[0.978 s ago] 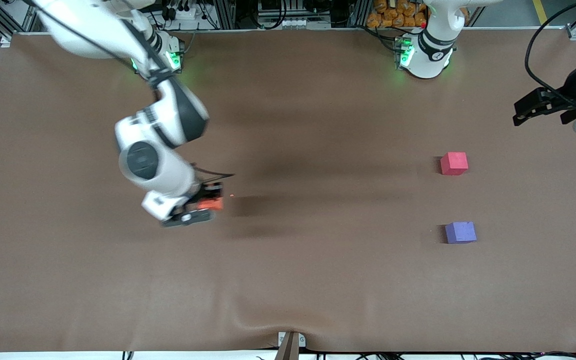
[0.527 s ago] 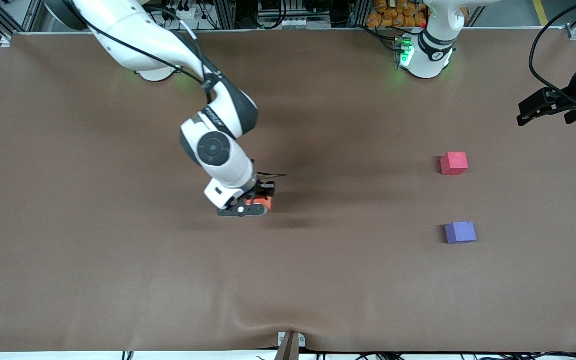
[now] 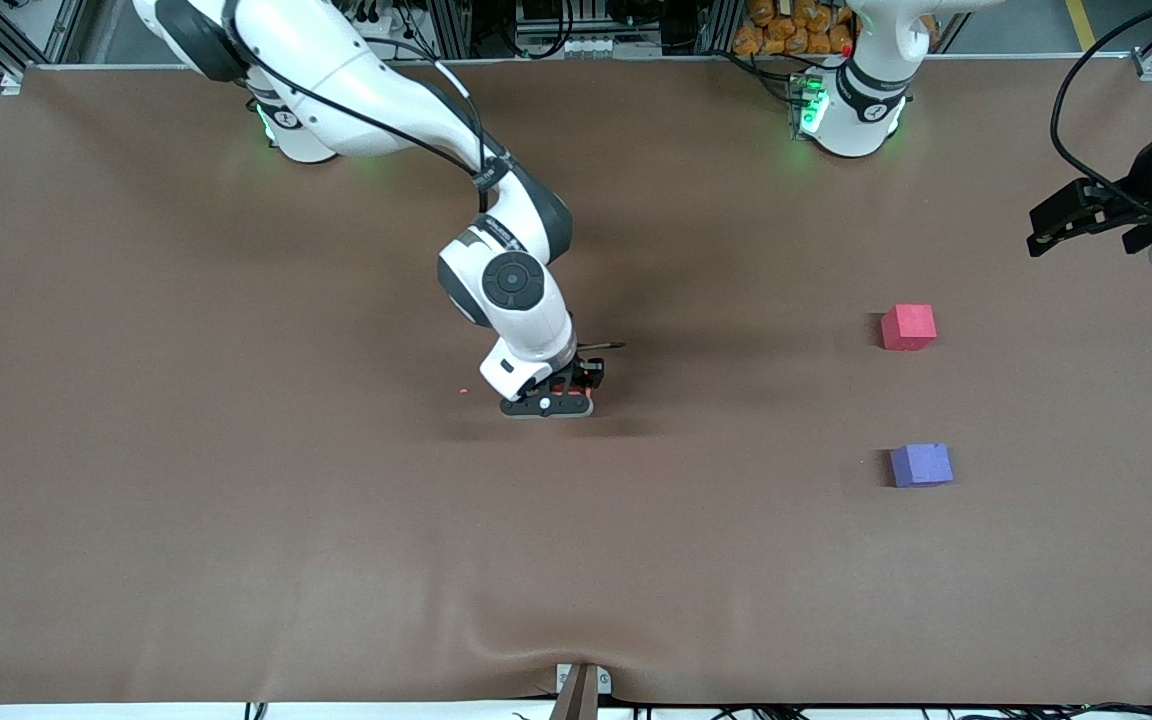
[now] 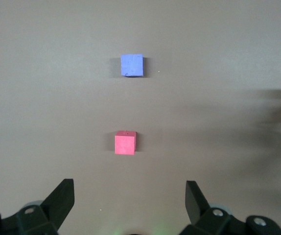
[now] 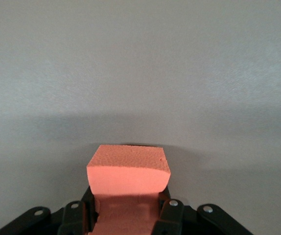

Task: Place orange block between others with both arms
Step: 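Carry the orange cube with the right gripper toward the table middle, then set the orange cube down while the left gripper reaches toward it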

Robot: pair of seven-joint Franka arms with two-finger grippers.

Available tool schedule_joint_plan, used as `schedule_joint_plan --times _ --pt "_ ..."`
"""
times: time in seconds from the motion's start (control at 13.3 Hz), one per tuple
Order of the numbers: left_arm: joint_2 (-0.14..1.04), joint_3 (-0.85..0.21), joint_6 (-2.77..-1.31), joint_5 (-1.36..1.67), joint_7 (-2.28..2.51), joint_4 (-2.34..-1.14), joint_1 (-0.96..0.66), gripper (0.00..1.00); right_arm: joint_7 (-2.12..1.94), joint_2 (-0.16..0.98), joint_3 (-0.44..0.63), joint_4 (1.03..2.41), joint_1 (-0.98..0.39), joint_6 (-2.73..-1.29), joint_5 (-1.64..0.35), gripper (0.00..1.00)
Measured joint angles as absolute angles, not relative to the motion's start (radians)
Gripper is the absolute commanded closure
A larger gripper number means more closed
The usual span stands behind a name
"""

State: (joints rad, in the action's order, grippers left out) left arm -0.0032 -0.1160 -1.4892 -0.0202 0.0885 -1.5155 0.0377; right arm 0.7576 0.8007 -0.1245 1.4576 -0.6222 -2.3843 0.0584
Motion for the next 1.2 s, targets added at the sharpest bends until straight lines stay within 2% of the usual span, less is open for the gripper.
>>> schedule_joint_plan --times 0.08,0.38,0.6,0.75,1.2 --pt "-0.003 -0.117 -1.490 -0.020 0.089 -1.515 0.037 0.00 0.760 0.810 -0.119 1.457 -0.629 -2.390 0.059 0.00" --pt "0.000 -0.117 -1.492 -0.020 0.089 -1.516 0.037 0.00 0.766 0.812 -0.102 1.432 -0.630 -2.391 0.059 0.00" --pt "0.015 -0.119 -1.494 -0.020 0.089 -1.517 0.027 0.00 0.773 0.765 -0.074 1.405 -0.588 -2.350 0.059 0.00" --pt "0.038 -0.123 -1.515 -0.020 0.092 -1.518 -0.002 0.00 0.767 0.697 -0.070 1.397 -0.525 -2.263 0.059 0.00" --pt "0.171 -0.129 -1.616 -0.019 0.218 -1.521 -0.183 0.00 0.601 0.486 -0.067 1.407 -0.339 -1.867 0.059 0.00"
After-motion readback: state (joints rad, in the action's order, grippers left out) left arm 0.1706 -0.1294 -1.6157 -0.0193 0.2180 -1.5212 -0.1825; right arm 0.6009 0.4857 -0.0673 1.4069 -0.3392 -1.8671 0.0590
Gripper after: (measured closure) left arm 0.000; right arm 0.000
